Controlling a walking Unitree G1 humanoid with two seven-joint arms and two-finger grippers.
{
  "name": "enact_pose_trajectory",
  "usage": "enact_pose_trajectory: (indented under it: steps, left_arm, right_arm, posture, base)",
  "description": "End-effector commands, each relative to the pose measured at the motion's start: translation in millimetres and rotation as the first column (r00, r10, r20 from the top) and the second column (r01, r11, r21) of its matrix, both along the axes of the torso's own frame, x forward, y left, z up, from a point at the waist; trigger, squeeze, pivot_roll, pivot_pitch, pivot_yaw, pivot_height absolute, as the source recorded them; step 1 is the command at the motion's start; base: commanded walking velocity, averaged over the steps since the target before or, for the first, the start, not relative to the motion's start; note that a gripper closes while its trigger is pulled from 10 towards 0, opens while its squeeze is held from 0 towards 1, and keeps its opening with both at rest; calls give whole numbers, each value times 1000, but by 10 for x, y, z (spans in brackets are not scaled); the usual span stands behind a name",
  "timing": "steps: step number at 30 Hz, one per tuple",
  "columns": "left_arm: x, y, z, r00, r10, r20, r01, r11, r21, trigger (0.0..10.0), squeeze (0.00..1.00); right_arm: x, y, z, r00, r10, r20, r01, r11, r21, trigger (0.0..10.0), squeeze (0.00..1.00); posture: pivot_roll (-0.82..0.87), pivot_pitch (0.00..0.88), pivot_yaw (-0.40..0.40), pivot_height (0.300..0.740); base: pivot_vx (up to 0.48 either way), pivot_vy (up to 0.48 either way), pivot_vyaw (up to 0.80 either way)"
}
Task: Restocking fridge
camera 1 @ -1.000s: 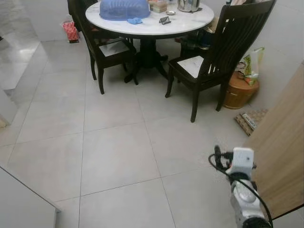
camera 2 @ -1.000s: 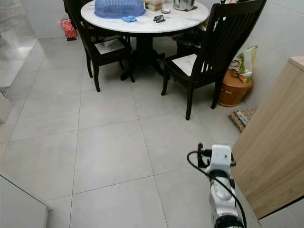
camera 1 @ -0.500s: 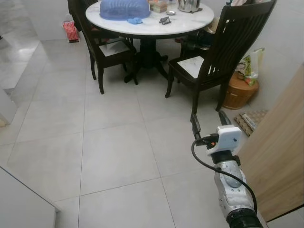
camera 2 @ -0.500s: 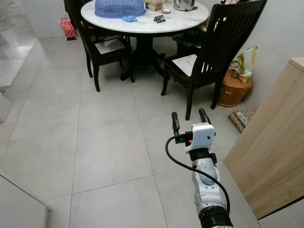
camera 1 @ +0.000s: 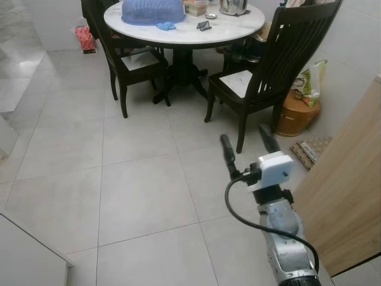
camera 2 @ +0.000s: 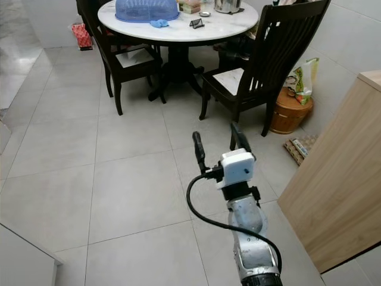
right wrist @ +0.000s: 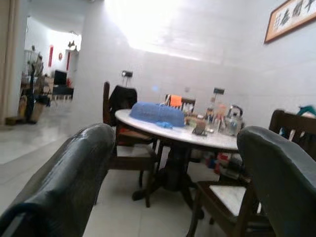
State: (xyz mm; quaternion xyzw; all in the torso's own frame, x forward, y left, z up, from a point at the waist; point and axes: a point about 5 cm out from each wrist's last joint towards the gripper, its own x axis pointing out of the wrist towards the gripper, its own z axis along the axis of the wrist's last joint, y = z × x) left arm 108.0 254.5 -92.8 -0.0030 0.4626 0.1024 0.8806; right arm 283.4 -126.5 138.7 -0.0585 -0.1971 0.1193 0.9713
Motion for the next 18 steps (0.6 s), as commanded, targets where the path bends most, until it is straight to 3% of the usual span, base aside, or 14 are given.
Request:
enact_pose_trajectory:
  steps: [1,3,6,14,18]
  left_arm:
    - [-48,16,-11,1000,23,-11,-23,1000,-2,10000,0]
    - [-48,15,-11,1000,26,-9,-26,1000,-2,10000,0]
    - [-46,19,-9,999,34,-5,-34,999,-1,10000,0]
    - [-51,19,-10,999,35,-6,-35,999,-2,10000,0]
    - [-58,17,-14,999,34,-13,-34,999,-3,10000,0]
  right_arm:
    - [-67,-61,-132,997,-34,-72,33,999,-20,10000,0]
    - [-103,-89,-171,995,-46,-86,45,999,-23,10000,0]
    - [-140,-136,114,994,-104,-23,106,983,149,10000,0]
    - [-135,-65,445,992,-119,51,112,987,119,10000,0]
    - [-89,-114,465,984,-177,-19,178,980,86,10000,0]
  posture:
    - [-183,0,-14,740]
    - [-177,0,-15,740]
    - [-186,0,-12,740]
    - [-182,0,-11,740]
    - [-182,0,-11,740]
  base:
    - [0,0,0]
    - [0,0,0]
    - [0,0,0]
    - [0,0,0]
    - [0,0,0]
